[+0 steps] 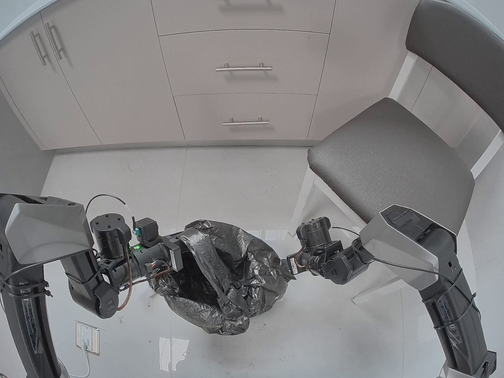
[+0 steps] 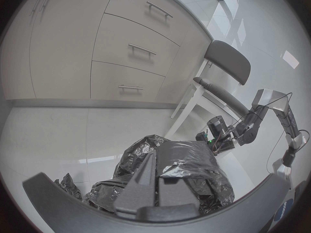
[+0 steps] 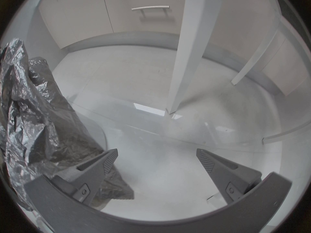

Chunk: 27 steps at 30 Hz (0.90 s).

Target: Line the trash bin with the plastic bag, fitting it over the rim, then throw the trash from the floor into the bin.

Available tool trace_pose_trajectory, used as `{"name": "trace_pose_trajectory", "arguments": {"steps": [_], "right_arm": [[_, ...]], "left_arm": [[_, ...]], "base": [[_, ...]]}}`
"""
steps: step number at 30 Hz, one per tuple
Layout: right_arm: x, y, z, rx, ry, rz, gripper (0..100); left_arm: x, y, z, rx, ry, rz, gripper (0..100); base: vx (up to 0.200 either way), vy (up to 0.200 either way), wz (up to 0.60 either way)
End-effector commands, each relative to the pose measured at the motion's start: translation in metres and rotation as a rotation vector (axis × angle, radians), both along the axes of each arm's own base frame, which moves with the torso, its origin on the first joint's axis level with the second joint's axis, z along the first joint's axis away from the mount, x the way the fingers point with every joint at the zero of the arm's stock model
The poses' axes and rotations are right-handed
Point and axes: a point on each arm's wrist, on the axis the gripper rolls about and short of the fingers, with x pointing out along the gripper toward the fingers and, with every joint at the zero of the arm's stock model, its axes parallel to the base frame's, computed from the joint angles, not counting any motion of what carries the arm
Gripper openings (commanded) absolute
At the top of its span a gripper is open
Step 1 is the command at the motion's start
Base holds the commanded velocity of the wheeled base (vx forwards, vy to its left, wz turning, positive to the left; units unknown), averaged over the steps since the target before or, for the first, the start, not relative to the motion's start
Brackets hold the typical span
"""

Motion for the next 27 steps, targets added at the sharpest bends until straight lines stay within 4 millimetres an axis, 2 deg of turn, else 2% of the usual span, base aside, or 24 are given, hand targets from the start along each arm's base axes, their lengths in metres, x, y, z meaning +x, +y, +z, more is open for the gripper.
{"name": "trace_pose_trajectory", "arguments": {"steps": [1, 5, 9, 16, 19, 27], "right_arm": [[0.009, -0.001, 0.018, 0.115, 0.056, 0.022, 100], [0.012, -0.005, 0.029, 0.208, 0.164, 0.040, 100], [0.014, -0.003, 0.031, 0.237, 0.183, 0.038, 100], [0.008, 0.001, 0.043, 0.375, 0.362, 0.115, 100], [0.005, 0.001, 0.050, 0.397, 0.409, 0.148, 100], [0.000, 0.002, 0.054, 0.412, 0.452, 0.180, 100]], "left_arm": [[0.000, 0.000, 0.000, 0.000, 0.001, 0.001, 0], [0.000, 0.000, -0.001, 0.000, 0.002, 0.001, 0], [0.000, -0.001, -0.001, 0.000, 0.002, -0.001, 0], [0.000, 0.000, -0.001, 0.001, 0.004, 0.001, 0], [0.000, 0.000, -0.001, 0.001, 0.004, 0.001, 0], [0.000, 0.000, -0.004, 0.002, 0.010, 0.002, 0]], "base": [[0.000, 0.000, 0.00], [0.000, 0.000, 0.00], [0.000, 0.000, 0.00], [0.000, 0.000, 0.00], [0.000, 0.000, 0.00], [0.000, 0.000, 0.00]]}}
